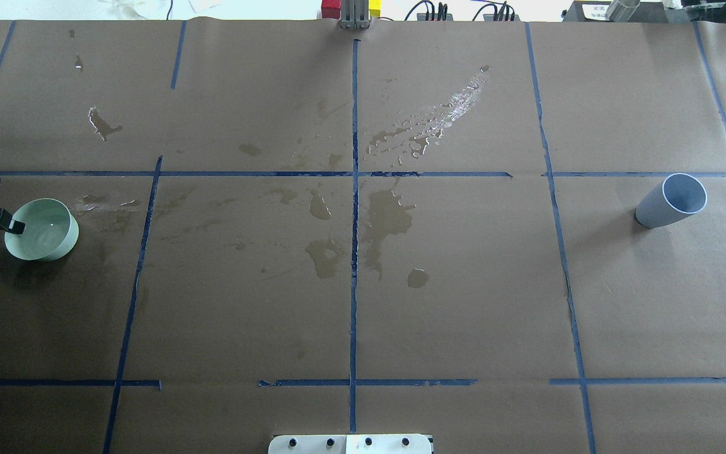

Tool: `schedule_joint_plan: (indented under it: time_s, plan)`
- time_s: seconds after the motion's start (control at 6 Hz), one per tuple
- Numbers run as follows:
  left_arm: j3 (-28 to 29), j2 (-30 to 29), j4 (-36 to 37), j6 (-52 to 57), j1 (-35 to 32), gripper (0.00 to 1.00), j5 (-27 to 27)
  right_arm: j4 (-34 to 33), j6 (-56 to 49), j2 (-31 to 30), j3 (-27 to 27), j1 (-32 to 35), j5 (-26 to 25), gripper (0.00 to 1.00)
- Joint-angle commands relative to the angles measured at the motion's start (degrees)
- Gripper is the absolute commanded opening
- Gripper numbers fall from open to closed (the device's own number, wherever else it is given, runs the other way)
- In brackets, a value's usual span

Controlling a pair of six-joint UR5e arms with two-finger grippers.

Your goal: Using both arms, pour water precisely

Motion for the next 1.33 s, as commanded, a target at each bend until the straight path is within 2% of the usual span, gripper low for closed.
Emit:
schedule_joint_plan:
  time_s: [0.0,0.17,0.5,0.67,0.83,1.17]
  plan:
    - [-0.4,-0.3,0.0,0.0,0.2,0.92,-0.4,0.0,0.0,0.0,0.0,0.0,0.0,1.0]
    - [-1.6,-0.3,0.3,0.0,0.2,1.0,-0.5,0.0,0.0,0.0,0.0,0.0,0.0,1.0]
    - [-3.3,0.0,1.5,0.2,-0.7,1.0,-4.8,0.0,0.0,0.0,0.0,0.0,0.0,1.0]
    - [-3.2,0.0,1.6,1.4,-2.5,1.0,-4.9,0.1,-0.1,0.0,0.1,0.0,0.0,1.0]
    - [-4.1,0.0,5.6,6.5,-5.1,1.0,-4.9,0.1,-0.1,0.0,0.1,0.0,0.0,1.0]
    - [-12.3,0.0,26.7,24.2,-12.5,1.0,-4.9,0.1,-0.4,-0.1,0.1,0.1,-0.1,1.0]
